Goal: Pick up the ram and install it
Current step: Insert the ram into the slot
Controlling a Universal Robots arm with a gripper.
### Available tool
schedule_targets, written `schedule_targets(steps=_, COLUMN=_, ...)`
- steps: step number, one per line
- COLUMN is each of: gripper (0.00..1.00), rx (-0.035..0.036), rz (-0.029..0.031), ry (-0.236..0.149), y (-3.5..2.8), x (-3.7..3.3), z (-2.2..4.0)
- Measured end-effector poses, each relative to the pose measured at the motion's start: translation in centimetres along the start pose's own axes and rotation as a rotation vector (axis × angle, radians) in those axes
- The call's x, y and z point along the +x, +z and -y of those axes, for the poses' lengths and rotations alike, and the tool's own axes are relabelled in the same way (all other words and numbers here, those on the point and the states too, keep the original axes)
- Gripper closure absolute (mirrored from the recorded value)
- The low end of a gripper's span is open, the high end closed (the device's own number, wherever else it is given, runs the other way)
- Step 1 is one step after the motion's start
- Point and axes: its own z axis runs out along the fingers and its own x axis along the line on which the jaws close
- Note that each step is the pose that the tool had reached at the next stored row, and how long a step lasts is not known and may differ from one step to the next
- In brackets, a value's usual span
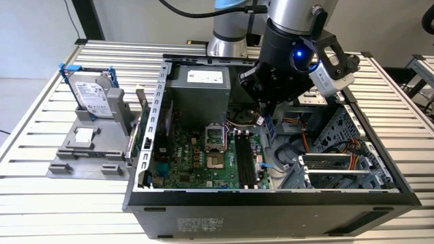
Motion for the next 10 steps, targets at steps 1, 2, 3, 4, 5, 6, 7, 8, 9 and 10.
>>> schedule_targets(steps=1, gripper=1.0, rx=0.0001, rz=0.0, ry=0.0, y=0.06, x=0.01, z=0.01)
schedule_targets(steps=2, gripper=1.0, rx=0.0003, rz=-0.0001, ry=0.0, y=0.14, x=0.01, z=0.01)
schedule_targets(steps=3, gripper=1.0, rx=0.0005, rz=-0.0001, ry=0.0, y=0.22, x=0.01, z=0.0)
schedule_targets(steps=4, gripper=1.0, rx=0.0006, rz=-0.0001, ry=0.0, y=0.33, x=0.01, z=0.0)
schedule_targets(steps=5, gripper=1.0, rx=0.001, rz=-0.0002, ry=0.0, y=0.43, x=0.02, z=0.0)
schedule_targets(steps=6, gripper=1.0, rx=0.001, rz=-0.0001, ry=0.0, y=0.54, x=0.02, z=0.0)
schedule_targets(steps=7, gripper=1.0, rx=0.0011, rz=-0.0001, ry=0.0, y=0.64, x=0.03, z=0.0)
schedule_targets(steps=8, gripper=1.0, rx=0.0012, rz=-0.0001, ry=0.0, y=0.75, x=0.03, z=0.0)
schedule_targets(steps=9, gripper=1.0, rx=0.0012, rz=-0.0001, ry=0.0, y=0.85, x=0.04, z=0.01)
schedule_targets(steps=10, gripper=1.0, rx=0.0013, rz=-0.0001, ry=0.0, y=0.94, x=0.04, z=0.01)
